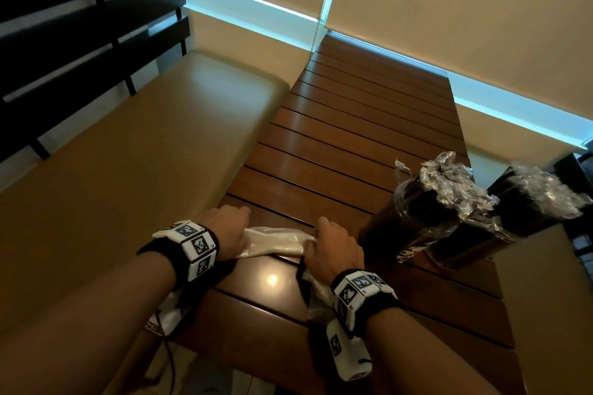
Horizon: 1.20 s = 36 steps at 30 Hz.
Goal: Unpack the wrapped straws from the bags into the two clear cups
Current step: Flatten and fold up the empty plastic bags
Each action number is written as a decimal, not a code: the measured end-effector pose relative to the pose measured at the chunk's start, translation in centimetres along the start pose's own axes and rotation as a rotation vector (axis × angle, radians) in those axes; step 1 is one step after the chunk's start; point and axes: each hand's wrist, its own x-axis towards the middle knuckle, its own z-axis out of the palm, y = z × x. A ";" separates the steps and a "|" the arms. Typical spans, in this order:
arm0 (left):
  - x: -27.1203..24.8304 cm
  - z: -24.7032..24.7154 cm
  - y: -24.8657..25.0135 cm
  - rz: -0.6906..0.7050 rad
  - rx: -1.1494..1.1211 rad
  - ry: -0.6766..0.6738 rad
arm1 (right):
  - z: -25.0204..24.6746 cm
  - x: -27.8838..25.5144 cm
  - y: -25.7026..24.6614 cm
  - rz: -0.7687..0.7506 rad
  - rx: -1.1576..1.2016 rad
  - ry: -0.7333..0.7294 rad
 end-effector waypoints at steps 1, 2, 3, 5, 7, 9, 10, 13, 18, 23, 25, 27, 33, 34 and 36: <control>0.0 -0.1 0.3 -0.002 -0.055 -0.006 | -0.2 0.1 -0.3 0.027 0.040 0.024; -0.1 -0.1 0.5 0.001 -0.115 -0.002 | -0.5 0.2 -0.5 0.055 0.088 0.046; -0.1 -0.1 0.7 0.011 -0.175 0.004 | -0.8 0.4 -0.7 0.072 0.139 0.066; -0.4 -0.3 1.3 0.065 -0.245 0.006 | -1.5 0.7 -1.0 0.071 0.221 0.091; -0.7 -0.5 2.1 0.103 -0.312 0.080 | -2.2 0.7 -1.5 0.035 0.300 0.114; -0.7 -0.8 2.8 0.113 -0.378 0.212 | -2.9 0.6 -2.0 -0.029 0.465 0.140; -0.7 -0.9 3.0 0.111 -0.394 0.270 | -3.3 0.5 -2.3 -0.056 0.559 0.135; -0.8 -1.4 3.4 0.113 -0.481 0.389 | -4.2 0.3 -2.5 -0.112 0.729 0.047; -0.8 -2.9 4.1 0.185 -0.756 0.339 | -4.2 0.2 -2.0 -0.150 0.780 -0.057; -1.1 -3.7 4.2 0.133 -0.997 0.188 | -4.7 0.9 -0.8 -0.140 0.652 0.095; -1.2 -4.0 4.4 0.105 -1.112 0.049 | -4.6 1.1 -0.8 -0.139 0.626 0.213; -1.4 -4.1 4.4 0.093 -1.118 -0.092 | -4.7 1.0 -1.0 -0.139 0.591 0.305; -1.0 -4.2 4.3 -0.006 -0.898 -0.001 | -4.6 -0.2 -1.2 -0.374 0.221 0.382; -0.9 -4.6 4.6 -0.058 -1.035 0.017 | -4.5 -0.3 -1.3 -0.403 0.171 0.389; -1.0 -5.6 5.4 -0.113 -1.367 0.000 | -4.5 -0.3 -1.2 -0.431 0.125 0.404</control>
